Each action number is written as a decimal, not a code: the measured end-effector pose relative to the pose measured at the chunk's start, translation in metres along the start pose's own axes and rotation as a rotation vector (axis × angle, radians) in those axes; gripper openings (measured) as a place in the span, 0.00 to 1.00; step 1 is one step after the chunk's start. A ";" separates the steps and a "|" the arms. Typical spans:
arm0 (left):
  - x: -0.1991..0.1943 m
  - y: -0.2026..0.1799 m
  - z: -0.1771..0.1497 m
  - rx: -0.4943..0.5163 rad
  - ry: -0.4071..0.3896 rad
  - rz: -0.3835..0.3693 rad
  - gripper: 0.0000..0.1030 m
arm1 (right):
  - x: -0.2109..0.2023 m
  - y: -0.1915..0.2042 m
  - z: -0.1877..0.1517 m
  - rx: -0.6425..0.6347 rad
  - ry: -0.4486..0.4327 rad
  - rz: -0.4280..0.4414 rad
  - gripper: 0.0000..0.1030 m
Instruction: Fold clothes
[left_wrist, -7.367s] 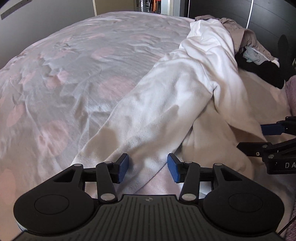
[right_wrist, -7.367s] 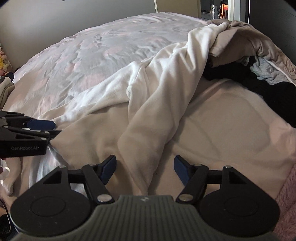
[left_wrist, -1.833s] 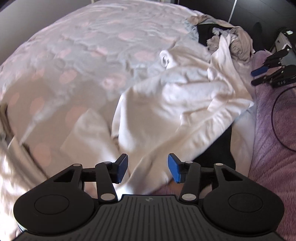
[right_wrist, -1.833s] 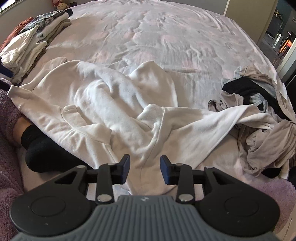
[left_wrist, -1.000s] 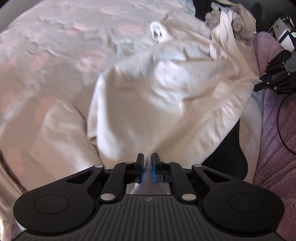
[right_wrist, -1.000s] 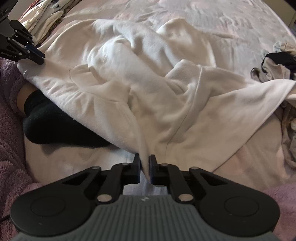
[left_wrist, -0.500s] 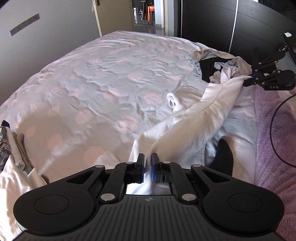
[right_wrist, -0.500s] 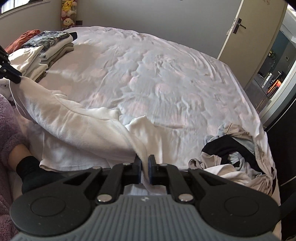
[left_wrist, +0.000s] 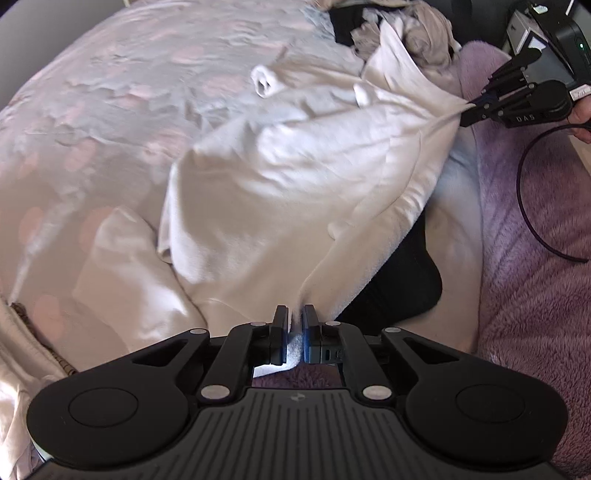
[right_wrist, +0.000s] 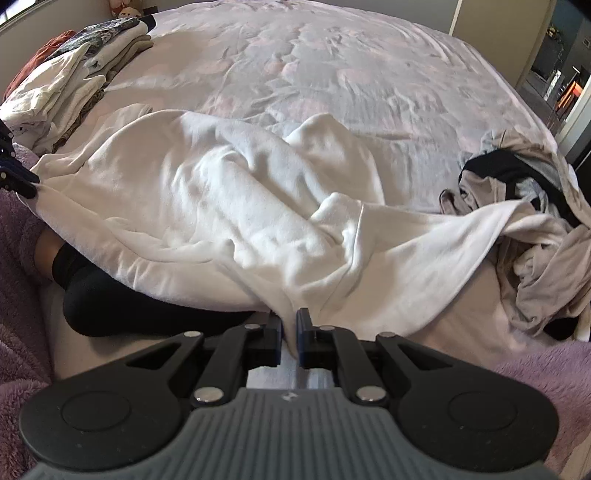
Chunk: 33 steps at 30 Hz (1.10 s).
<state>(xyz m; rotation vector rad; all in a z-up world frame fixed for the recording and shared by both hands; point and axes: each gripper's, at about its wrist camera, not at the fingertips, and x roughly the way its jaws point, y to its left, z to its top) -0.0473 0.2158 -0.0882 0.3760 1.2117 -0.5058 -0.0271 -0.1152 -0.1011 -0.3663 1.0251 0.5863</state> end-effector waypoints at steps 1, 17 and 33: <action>0.003 -0.001 0.000 0.008 0.013 -0.007 0.06 | 0.002 -0.001 -0.003 0.014 -0.001 0.004 0.09; 0.043 0.005 0.037 0.065 0.080 -0.127 0.44 | 0.016 -0.011 -0.022 0.102 -0.016 0.052 0.11; 0.029 -0.005 0.029 0.061 0.054 -0.123 0.04 | 0.005 -0.013 -0.015 0.097 -0.066 0.026 0.10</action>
